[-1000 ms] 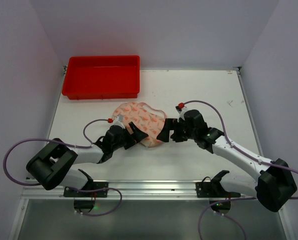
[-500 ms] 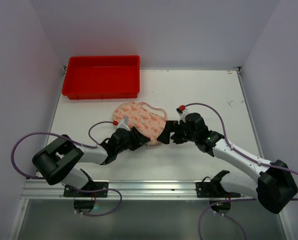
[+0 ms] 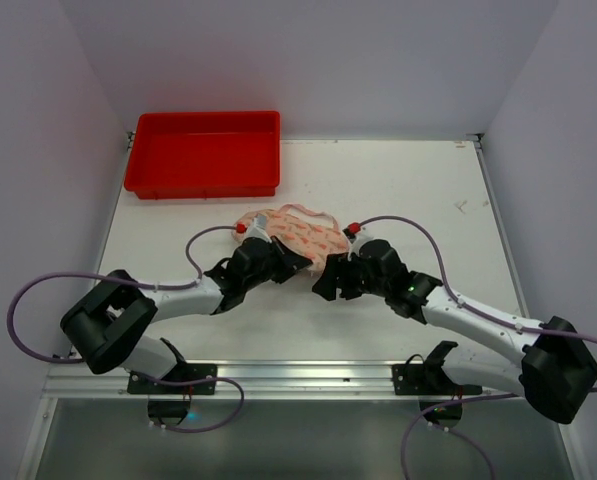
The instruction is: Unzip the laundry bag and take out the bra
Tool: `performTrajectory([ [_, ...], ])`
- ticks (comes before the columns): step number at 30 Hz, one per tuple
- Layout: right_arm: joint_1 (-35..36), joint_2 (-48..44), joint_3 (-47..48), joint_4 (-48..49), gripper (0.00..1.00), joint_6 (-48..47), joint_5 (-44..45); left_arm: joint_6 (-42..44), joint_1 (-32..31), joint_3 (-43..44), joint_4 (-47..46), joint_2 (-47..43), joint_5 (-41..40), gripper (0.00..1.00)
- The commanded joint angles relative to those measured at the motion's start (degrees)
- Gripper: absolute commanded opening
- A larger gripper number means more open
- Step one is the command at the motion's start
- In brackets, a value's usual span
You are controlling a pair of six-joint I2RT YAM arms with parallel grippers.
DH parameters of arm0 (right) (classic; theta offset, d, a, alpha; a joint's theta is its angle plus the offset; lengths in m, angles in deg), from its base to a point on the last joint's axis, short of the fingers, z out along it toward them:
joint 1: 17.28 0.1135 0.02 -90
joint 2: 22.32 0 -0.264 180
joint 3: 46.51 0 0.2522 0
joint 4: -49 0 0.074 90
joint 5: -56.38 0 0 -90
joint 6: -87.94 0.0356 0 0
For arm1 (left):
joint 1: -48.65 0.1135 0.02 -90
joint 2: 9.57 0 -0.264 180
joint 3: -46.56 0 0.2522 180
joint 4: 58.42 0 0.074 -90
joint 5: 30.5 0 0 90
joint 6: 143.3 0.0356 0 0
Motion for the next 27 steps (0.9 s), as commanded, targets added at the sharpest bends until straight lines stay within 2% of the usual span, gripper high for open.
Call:
performTrajectory([
  [1,2.81,-1.34,1.04,3.16,0.66,0.31,8.18,-3.75,-0.99,5.72,6.65,-3.21,-2.56,0.0],
  [4,4.21,-1.78,0.34,7.19,0.52,0.31,11.61,-6.12,-1.08,7.57,8.6,-3.74,-3.88,0.0],
  [9,7.11,-1.96,-1.42,13.34,0.42,-0.74,19.58,-8.33,-1.08,10.12,11.5,-3.31,-4.5,0.0],
  [15,8.61,1.72,-0.98,17.74,0.4,-3.91,24.0,-10.08,-1.08,11.96,14.4,-3.39,-5.29,0.0],
  [27,10.89,6.47,2.01,18.01,0.38,-4.09,31.47,-11.05,-1.17,13.37,15.81,-4.01,-6.61,0.0],
])
